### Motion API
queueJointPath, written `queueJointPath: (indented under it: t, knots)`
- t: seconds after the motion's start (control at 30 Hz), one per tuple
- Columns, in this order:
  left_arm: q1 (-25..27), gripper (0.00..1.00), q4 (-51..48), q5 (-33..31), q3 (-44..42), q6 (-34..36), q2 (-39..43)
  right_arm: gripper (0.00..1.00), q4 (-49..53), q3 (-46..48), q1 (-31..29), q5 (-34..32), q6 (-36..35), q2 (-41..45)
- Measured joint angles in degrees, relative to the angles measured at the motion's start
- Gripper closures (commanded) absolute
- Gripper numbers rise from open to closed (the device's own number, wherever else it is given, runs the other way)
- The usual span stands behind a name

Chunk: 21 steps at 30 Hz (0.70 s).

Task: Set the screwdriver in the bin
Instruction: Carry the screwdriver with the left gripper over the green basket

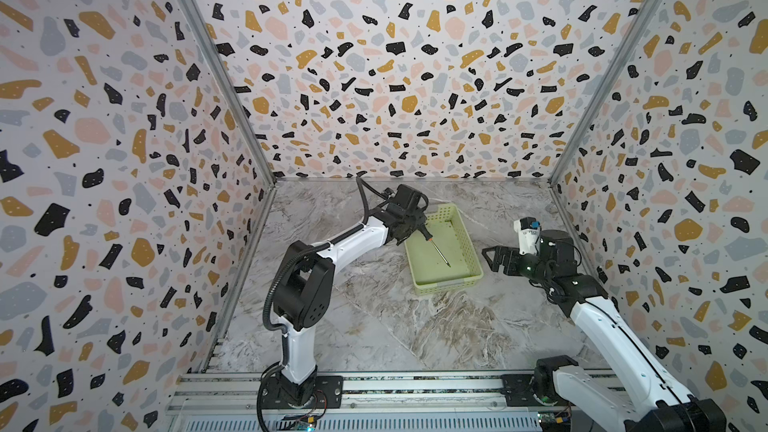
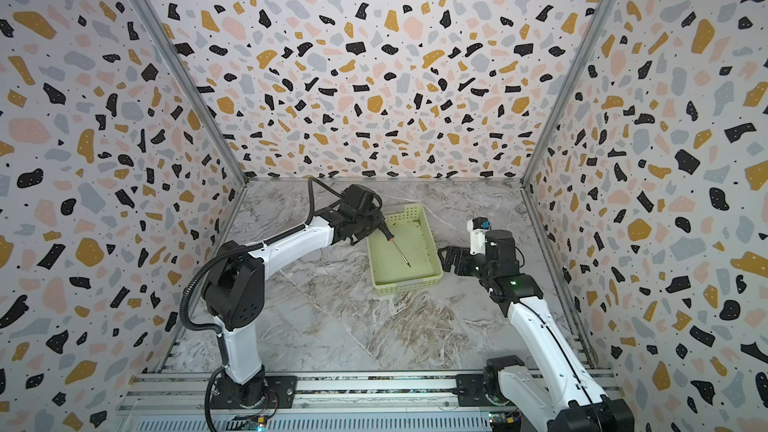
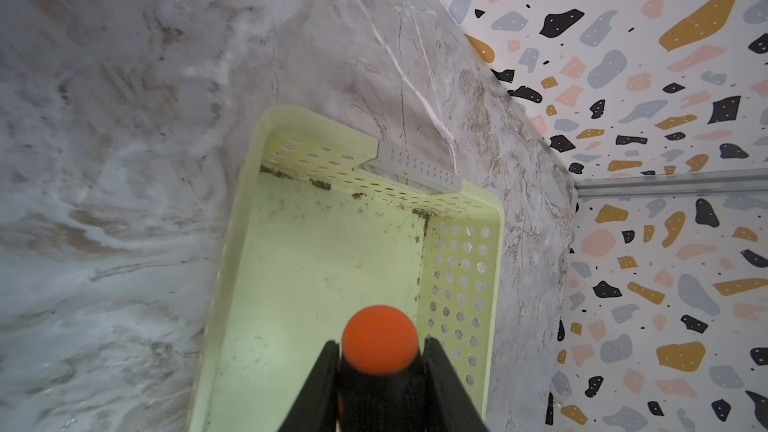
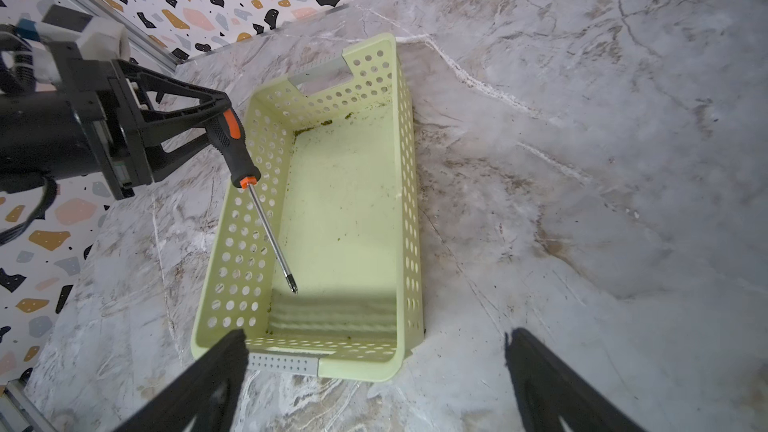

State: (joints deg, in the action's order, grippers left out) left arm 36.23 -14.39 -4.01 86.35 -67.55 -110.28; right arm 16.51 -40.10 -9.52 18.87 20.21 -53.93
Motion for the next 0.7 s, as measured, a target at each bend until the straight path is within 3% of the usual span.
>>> queueJointPath:
  t: [0.5,0.7]
  knots:
    - [1.0,0.8,7.2,1.7,-1.4,-4.1,-7.9,0.01,0.2,3.0,0.7,1.1,-0.4,0.1]
    - [1.0,0.72,8.1,2.1,-1.7,-4.0,-8.6,0.01,0.1,4.3,0.7,1.3,-0.4,0.1]
